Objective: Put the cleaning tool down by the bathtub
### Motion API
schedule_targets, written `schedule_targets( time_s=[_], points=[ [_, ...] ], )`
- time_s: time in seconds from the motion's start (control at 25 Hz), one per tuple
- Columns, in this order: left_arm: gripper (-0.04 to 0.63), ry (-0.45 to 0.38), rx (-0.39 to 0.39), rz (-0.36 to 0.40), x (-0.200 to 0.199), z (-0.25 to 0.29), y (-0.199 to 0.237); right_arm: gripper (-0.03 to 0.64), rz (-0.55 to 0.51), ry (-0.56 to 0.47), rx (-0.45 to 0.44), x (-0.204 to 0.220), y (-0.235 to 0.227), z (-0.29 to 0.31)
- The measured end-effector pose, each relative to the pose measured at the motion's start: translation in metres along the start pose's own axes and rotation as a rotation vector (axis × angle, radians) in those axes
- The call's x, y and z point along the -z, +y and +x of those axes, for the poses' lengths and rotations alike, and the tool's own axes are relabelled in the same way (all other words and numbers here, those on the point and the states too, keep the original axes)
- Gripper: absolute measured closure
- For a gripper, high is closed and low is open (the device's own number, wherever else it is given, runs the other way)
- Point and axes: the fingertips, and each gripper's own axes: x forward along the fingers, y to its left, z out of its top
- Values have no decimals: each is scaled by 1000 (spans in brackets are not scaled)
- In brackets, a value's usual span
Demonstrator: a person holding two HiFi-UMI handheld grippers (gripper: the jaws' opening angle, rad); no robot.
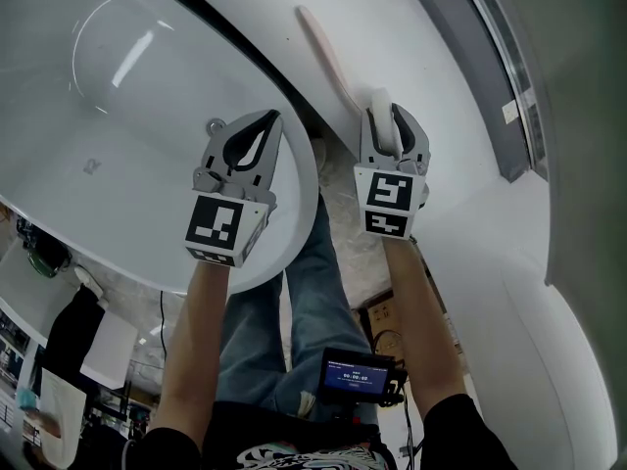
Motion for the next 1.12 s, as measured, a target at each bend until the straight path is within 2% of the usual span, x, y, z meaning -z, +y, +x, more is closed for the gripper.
schedule_targets(
  time_s=[0.28, 0.48, 0.64, 0.8, 1.12],
  points=[
    [578, 7, 9, 4, 2, -3, -3, 421, -4, 8, -27, 1, 14, -3],
    [578, -24, -18, -37, -3, -12, 2, 410, 5, 0, -43, 0, 18, -4],
    [578, -24, -45, 5, -5, -18, 6, 403, 15, 4, -49, 0, 25, -6],
    [578, -31, -43, -19, -6, -21, 10, 403, 33, -1, -54, -2, 29, -6],
    [578, -26, -43, -7, -5, -19, 4, 403, 90, -30, -61, -4, 27, -14]
  ],
)
